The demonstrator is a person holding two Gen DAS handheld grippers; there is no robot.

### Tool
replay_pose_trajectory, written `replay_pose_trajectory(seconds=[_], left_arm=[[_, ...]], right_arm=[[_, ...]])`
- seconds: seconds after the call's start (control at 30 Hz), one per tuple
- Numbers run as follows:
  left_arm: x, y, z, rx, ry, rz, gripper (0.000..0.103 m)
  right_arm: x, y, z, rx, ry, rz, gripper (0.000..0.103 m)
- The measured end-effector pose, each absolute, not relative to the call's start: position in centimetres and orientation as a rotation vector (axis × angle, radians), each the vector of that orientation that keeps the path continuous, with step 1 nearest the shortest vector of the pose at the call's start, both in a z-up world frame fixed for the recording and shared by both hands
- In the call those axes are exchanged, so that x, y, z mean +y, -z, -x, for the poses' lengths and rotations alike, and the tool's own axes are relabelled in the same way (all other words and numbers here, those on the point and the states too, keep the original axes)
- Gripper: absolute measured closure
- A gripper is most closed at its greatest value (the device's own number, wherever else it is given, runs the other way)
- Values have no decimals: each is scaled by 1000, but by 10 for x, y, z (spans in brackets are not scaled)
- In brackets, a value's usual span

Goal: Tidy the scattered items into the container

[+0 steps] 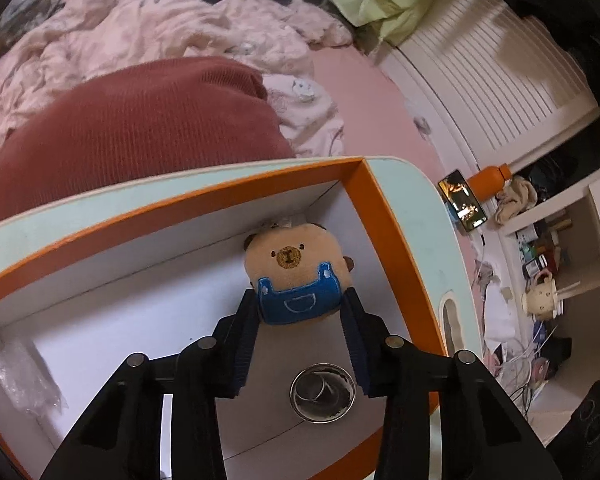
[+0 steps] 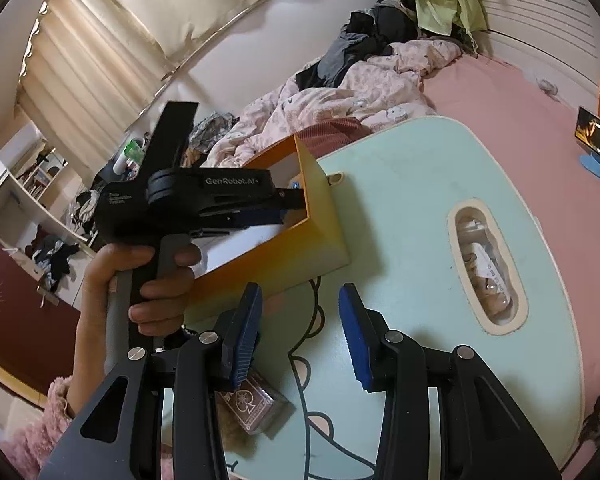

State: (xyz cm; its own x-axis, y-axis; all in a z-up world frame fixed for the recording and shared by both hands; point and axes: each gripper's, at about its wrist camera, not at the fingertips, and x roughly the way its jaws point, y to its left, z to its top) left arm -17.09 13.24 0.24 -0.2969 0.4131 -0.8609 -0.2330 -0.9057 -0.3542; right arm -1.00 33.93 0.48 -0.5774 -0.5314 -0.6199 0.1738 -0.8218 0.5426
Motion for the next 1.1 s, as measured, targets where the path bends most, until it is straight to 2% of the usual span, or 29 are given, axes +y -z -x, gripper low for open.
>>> replay_pose_trajectory(seconds=[0.23, 0.47, 0.67, 0.8, 1.1], left_arm=[[91, -62, 132, -325, -2274, 1329, 64], [19, -105, 44, -221, -2430, 1115, 63], [-47, -65, 4, -281, -2507, 1218, 63], [-47, -28, -9, -198, -2466, 1309, 63], [-47, -5, -10, -232, -2471, 1288, 61]], right_arm=[[338, -5, 9, -593, 2409, -1152, 62], [332, -16, 9, -536, 2408, -1147, 62], [285, -48, 23, -428, 2234, -1105, 62], [223, -56, 44, -291, 2110, -1172, 62], [118, -15, 118, -126, 2029, -1470, 61]])
